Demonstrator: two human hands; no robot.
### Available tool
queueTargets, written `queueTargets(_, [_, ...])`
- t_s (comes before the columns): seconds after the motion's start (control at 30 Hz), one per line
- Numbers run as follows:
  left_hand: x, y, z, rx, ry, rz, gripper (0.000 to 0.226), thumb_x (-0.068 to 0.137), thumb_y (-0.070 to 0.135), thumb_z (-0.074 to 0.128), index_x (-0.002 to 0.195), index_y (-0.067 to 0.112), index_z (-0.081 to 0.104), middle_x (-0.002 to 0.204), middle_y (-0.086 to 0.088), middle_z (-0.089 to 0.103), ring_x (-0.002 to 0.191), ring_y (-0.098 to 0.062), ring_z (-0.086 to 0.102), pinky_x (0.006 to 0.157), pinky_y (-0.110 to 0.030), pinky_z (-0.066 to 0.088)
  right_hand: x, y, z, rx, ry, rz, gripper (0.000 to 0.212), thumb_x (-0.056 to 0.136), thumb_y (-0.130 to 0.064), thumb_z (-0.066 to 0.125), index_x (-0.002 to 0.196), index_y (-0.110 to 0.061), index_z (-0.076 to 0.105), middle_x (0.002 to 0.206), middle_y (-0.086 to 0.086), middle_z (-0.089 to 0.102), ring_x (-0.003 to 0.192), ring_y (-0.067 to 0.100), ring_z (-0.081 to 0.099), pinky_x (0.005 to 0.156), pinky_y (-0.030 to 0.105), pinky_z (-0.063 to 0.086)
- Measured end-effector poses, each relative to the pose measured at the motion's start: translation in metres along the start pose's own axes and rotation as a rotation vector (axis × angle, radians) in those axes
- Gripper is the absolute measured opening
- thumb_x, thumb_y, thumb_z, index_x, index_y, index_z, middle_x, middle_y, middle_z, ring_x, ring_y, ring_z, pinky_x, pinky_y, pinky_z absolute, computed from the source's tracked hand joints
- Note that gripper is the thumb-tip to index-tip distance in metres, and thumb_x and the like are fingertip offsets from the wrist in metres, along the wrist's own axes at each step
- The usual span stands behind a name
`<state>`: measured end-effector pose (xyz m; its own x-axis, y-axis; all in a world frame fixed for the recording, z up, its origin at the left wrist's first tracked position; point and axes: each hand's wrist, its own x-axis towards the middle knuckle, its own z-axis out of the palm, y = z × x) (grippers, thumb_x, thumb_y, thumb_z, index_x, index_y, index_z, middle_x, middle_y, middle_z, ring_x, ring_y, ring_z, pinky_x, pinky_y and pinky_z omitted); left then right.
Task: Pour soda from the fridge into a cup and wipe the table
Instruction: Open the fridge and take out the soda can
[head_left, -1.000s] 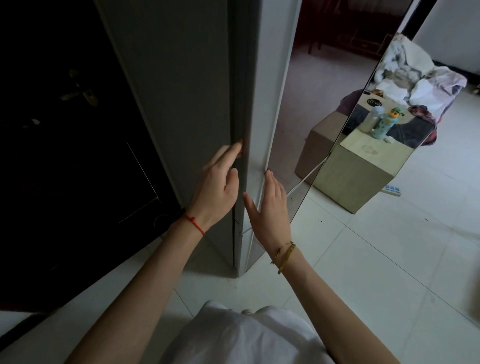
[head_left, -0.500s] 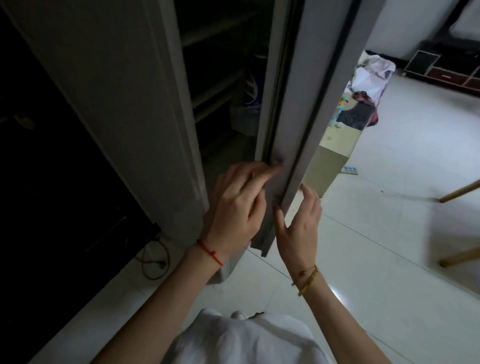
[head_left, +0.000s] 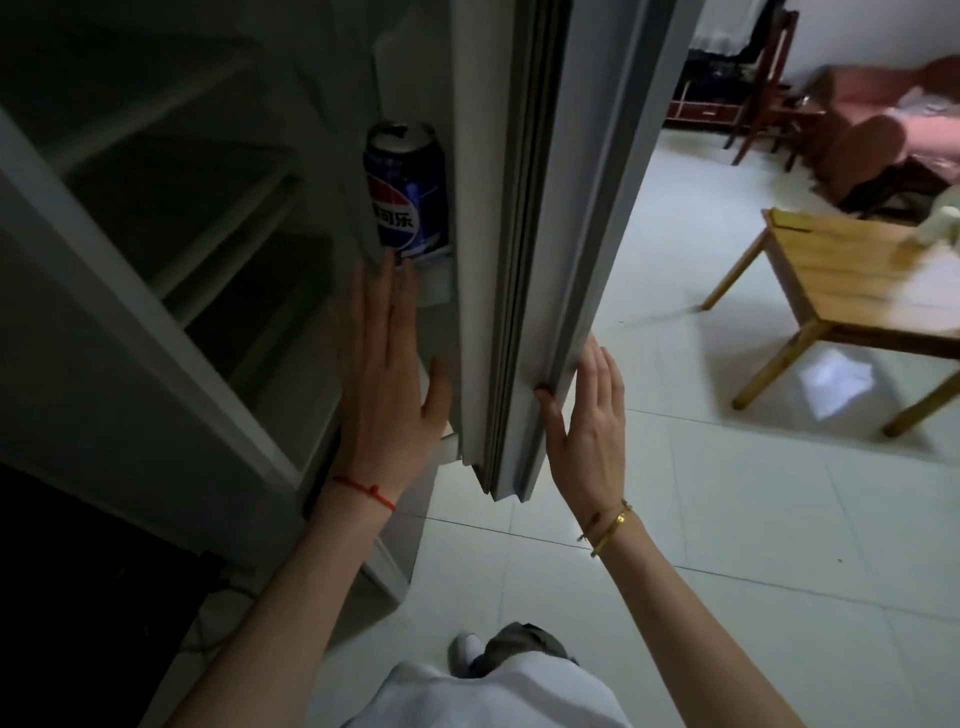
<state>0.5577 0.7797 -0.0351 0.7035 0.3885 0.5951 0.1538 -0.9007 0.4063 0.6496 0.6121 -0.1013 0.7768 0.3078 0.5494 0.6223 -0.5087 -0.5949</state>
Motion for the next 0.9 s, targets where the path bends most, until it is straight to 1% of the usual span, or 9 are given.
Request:
queueTargets(0.07, [0.003,0.001,0.005,-0.018,-0.016,0.013,0.079,0.095,0.026,0.056,0.157,0.015,0.010,0.165,-0.005,0.003,0.151,-0.019,-0.009,0.123,-0.049,0.000,0.007,0.015,-0.003,0.019,0.002,0.006,0.061,0.098,-0.024,0.053,0.150,-0.009,0.025,0.156,0.004,0.028,0.145,0.022,0.024,0.116,0.046,0.030])
queueTargets(0.17, [0.007,0.005,0.012,-0.046,-0.060,0.043,0.081,0.095,0.020,0.058,0.157,0.017,0.006,0.165,-0.001,-0.001,0.151,-0.015,-0.011,0.122,-0.036,-0.010,0.018,0.037,-0.008,0.061,0.004,0.020,0.060,0.098,-0.024,0.052,0.150,-0.009,0.026,0.155,0.005,0.030,0.143,0.022,0.028,0.113,0.049,0.034])
queueTargets(0.2, [0.008,0.007,0.015,-0.051,-0.071,0.055,0.081,0.095,0.020,0.058,0.157,0.018,0.006,0.166,-0.001,0.000,0.152,-0.015,-0.010,0.122,-0.035,-0.011,0.022,0.043,-0.011,0.072,0.002,0.018,0.059,0.098,-0.026,0.051,0.149,-0.009,0.026,0.154,0.006,0.032,0.142,0.022,0.030,0.113,0.048,0.035])
queueTargets(0.23, [0.010,0.011,0.018,-0.054,-0.078,0.065,0.080,0.095,0.019,0.058,0.157,0.018,0.007,0.166,-0.001,0.001,0.152,-0.017,-0.008,0.122,-0.038,-0.009,0.027,0.050,-0.014,0.079,-0.005,0.016,0.058,0.098,-0.028,0.049,0.148,-0.009,0.027,0.153,0.007,0.033,0.141,0.022,0.032,0.112,0.048,0.036])
queueTargets(0.3, [0.015,0.018,0.025,-0.061,-0.081,0.081,0.080,0.095,0.017,0.059,0.157,0.017,0.010,0.166,-0.003,0.005,0.153,-0.021,-0.002,0.123,-0.049,0.001,0.037,0.064,-0.020,0.089,-0.020,0.026,0.058,0.098,-0.031,0.047,0.149,-0.011,0.026,0.152,0.005,0.034,0.139,0.021,0.034,0.112,0.047,0.037])
queueTargets(0.4, [0.024,0.031,0.039,-0.086,-0.072,0.097,0.078,0.093,0.014,0.060,0.156,0.015,0.015,0.165,-0.006,0.012,0.153,-0.025,0.004,0.119,-0.061,0.015,0.052,0.088,-0.026,0.102,-0.027,0.038,0.058,0.098,-0.027,0.049,0.150,-0.016,0.024,0.151,0.002,0.035,0.138,0.017,0.034,0.113,0.045,0.037])
queueTargets(0.53, [0.036,0.052,0.063,-0.076,-0.052,0.104,0.077,0.090,0.010,0.058,0.155,0.015,0.017,0.163,-0.007,0.017,0.152,-0.025,0.010,0.118,-0.061,0.019,0.077,0.121,-0.037,0.139,-0.062,0.048,0.059,0.098,-0.024,0.049,0.151,-0.020,0.023,0.152,-0.002,0.034,0.139,0.014,0.034,0.115,0.042,0.035])
queueTargets(0.67, [0.048,0.081,0.090,-0.099,-0.006,0.075,0.079,0.087,0.005,0.061,0.154,0.014,0.021,0.162,-0.007,0.020,0.151,-0.026,0.015,0.115,-0.059,0.027,0.105,0.154,-0.047,0.202,-0.111,0.039,0.059,0.098,-0.021,0.049,0.151,-0.023,0.022,0.152,-0.005,0.035,0.139,0.012,0.035,0.114,0.043,0.036])
queueTargets(0.9, [0.071,0.124,0.134,0.007,0.068,0.069,0.082,0.081,0.000,0.065,0.153,0.006,0.025,0.160,-0.013,0.024,0.150,-0.029,0.019,0.114,-0.059,0.028,0.158,0.202,-0.065,0.285,-0.199,-0.008,0.058,0.098,-0.018,0.050,0.150,-0.019,0.025,0.149,-0.002,0.040,0.137,0.016,0.039,0.112,0.043,0.038])
